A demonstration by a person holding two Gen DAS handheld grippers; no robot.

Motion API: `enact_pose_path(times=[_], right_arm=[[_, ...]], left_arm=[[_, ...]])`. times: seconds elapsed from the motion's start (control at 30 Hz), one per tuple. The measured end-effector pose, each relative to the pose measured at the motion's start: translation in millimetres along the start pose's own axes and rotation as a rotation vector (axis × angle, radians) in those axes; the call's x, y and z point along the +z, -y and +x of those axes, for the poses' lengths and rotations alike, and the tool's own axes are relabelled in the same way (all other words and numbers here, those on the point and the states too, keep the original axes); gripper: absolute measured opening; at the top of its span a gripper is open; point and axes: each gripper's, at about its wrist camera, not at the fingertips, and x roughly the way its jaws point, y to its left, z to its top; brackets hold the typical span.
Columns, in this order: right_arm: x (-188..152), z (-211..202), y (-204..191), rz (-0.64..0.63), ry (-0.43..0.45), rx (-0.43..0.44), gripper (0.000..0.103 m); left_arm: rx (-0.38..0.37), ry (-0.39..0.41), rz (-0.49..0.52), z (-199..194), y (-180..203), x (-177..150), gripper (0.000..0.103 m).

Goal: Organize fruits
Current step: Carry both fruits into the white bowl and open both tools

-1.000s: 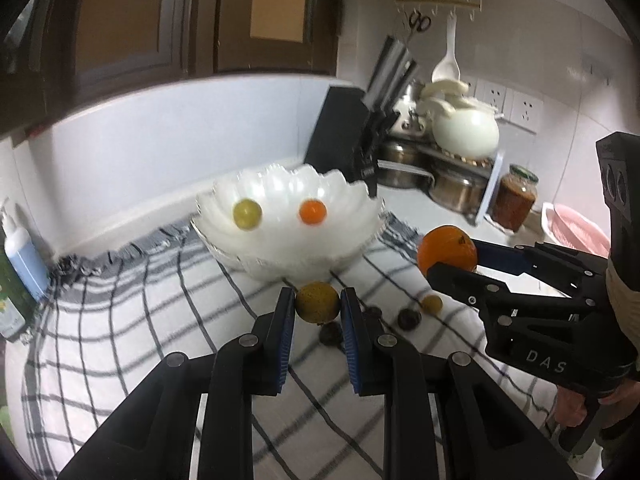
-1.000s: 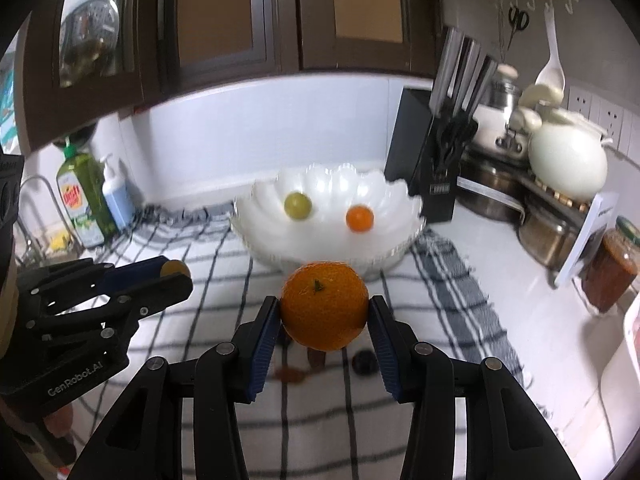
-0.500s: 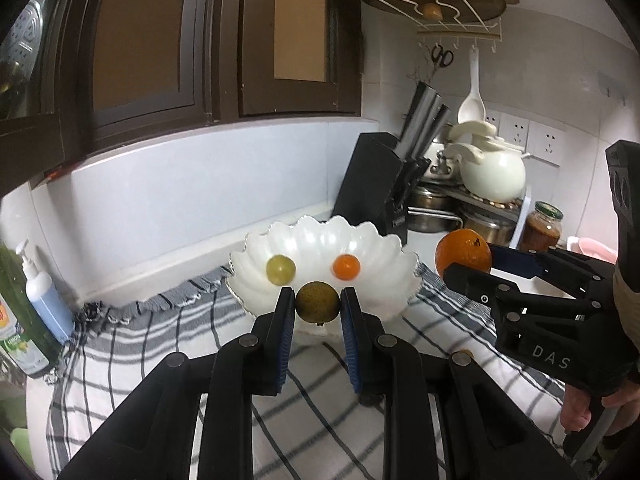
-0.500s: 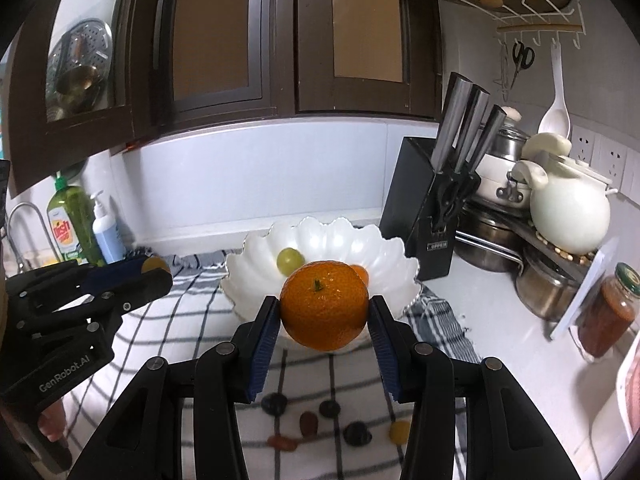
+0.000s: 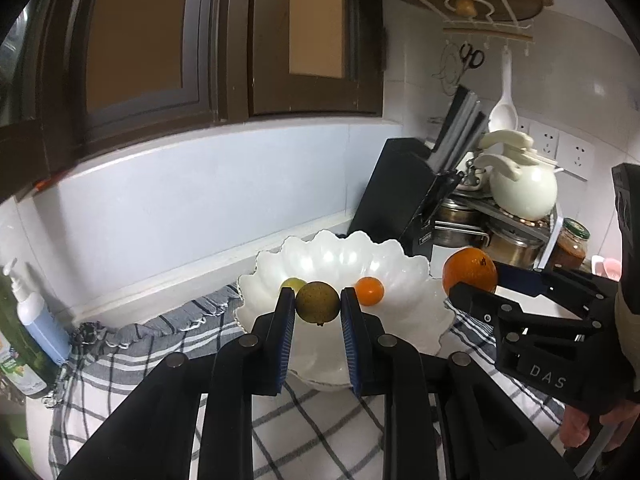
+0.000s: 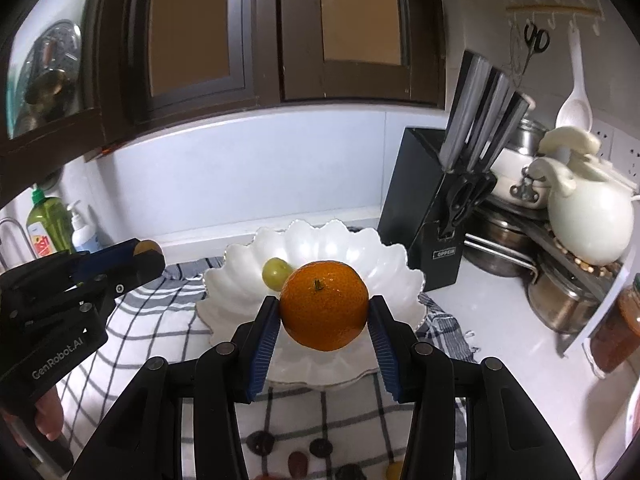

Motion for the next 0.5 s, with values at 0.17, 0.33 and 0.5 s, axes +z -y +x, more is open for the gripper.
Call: enact_pose_path(times=[0.17, 0.33, 0.5], right_arm=[[7.3, 25.3, 4.6, -0.008, -0.038, 0.002, 0.047], [14.2, 52.0, 10.8, -0.002, -0.086, 0.005, 0.047], [15.6, 81.3, 18.0, 0.007, -0.156, 0.015, 0.047]], left_arm=[[-0.001, -0.051, -0.001, 29.5, -2.5, 6.3, 0.024], [0.004, -0.098, -0.010, 55.2, -4.1, 9.5, 0.024], [-0.002, -0.157, -0.018, 81.7, -5.8, 11.6, 0.024]])
